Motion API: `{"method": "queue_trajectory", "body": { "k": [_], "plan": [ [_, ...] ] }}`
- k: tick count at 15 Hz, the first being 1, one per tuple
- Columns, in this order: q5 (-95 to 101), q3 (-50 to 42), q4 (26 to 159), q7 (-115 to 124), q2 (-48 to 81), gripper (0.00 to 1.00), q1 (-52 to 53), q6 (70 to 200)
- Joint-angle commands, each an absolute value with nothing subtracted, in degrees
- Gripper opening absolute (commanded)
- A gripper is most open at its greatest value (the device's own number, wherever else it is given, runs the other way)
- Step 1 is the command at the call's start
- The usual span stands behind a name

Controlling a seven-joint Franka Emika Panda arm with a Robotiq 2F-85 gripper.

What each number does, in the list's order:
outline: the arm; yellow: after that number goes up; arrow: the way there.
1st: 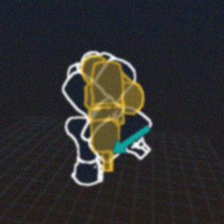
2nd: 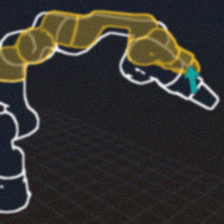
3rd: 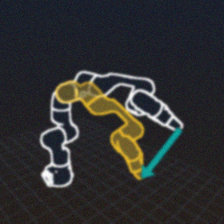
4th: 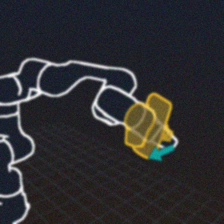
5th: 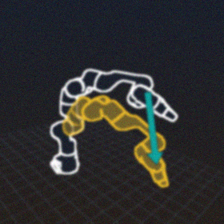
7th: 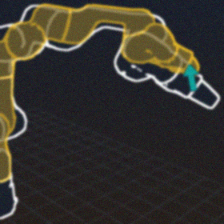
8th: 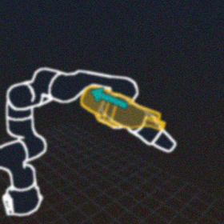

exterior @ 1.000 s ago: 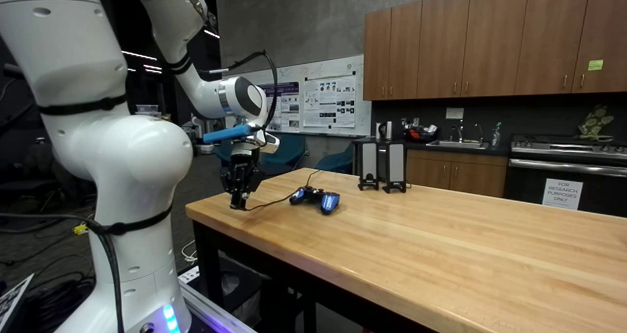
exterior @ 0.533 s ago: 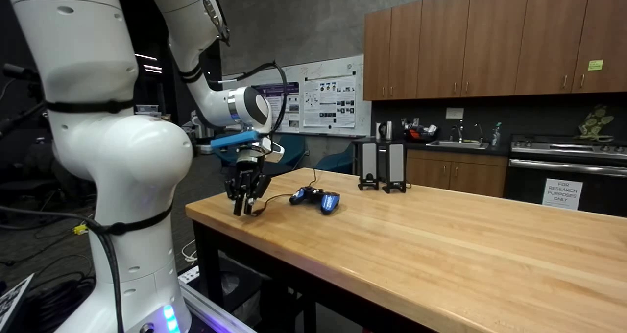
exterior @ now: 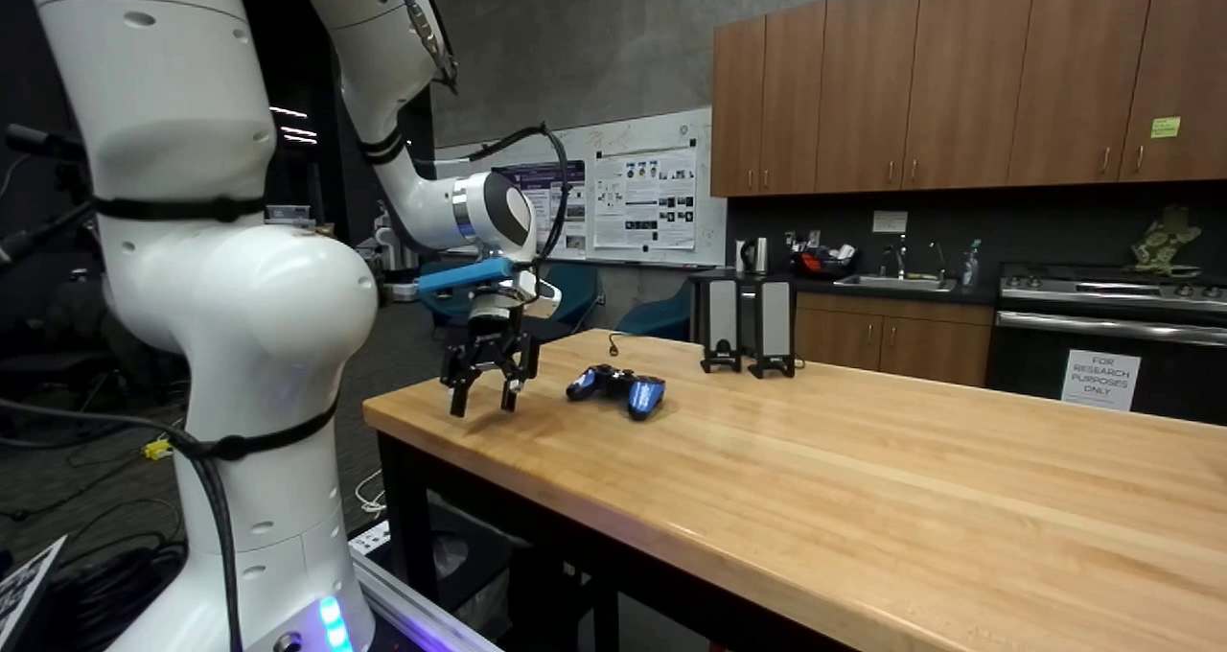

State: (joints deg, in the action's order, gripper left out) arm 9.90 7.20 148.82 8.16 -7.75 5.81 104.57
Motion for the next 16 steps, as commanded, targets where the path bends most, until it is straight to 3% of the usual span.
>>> {"method": "queue_trajectory", "body": {
  "k": [1,16],
  "plan": [
    [9.02,7.54,148.49,8.81,-9.25,1.00,6.46,109.14],
    [16.93,13.67,138.56,31.18,-2.79,1.00,7.96,141.55]
  ]
}}
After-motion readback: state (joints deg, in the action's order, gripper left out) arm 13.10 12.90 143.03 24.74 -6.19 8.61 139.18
